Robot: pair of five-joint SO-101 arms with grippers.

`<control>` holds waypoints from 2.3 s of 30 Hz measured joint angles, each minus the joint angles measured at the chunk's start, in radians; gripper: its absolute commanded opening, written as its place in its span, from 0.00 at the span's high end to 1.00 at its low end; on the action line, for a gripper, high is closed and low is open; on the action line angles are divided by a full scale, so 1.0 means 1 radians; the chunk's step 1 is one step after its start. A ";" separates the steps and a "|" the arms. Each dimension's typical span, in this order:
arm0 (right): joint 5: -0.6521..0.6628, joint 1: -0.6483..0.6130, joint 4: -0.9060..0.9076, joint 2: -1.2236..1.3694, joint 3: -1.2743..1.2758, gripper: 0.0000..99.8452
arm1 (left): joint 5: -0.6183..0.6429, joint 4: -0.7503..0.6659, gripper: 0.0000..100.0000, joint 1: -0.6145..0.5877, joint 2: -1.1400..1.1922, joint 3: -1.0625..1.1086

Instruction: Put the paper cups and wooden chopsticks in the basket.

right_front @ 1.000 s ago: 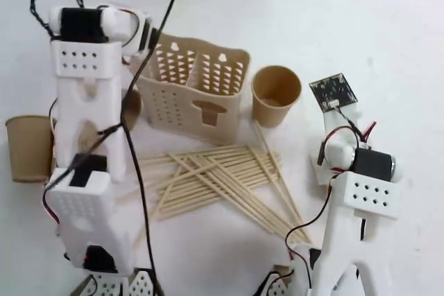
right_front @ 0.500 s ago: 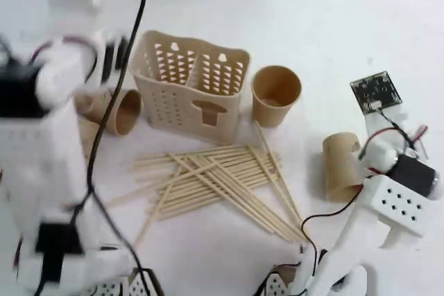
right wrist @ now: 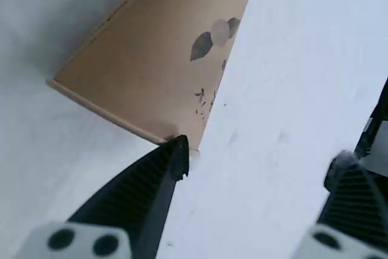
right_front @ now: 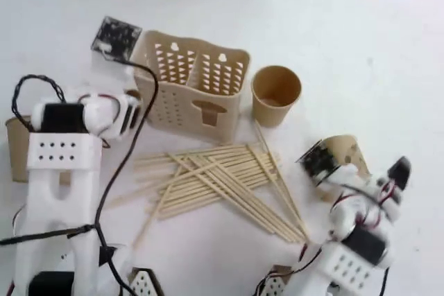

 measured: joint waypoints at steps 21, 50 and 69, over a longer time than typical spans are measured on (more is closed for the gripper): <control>0.247 0.064 0.440 -0.233 -0.120 0.69 | 0.000 -0.152 0.84 0.000 -0.011 0.186; 0.012 -0.144 0.175 -0.229 0.109 0.78 | 0.000 -0.252 0.84 0.046 -0.012 0.318; -0.341 -0.167 0.229 -0.227 -0.097 0.98 | 0.000 -0.345 0.84 0.046 -0.012 0.376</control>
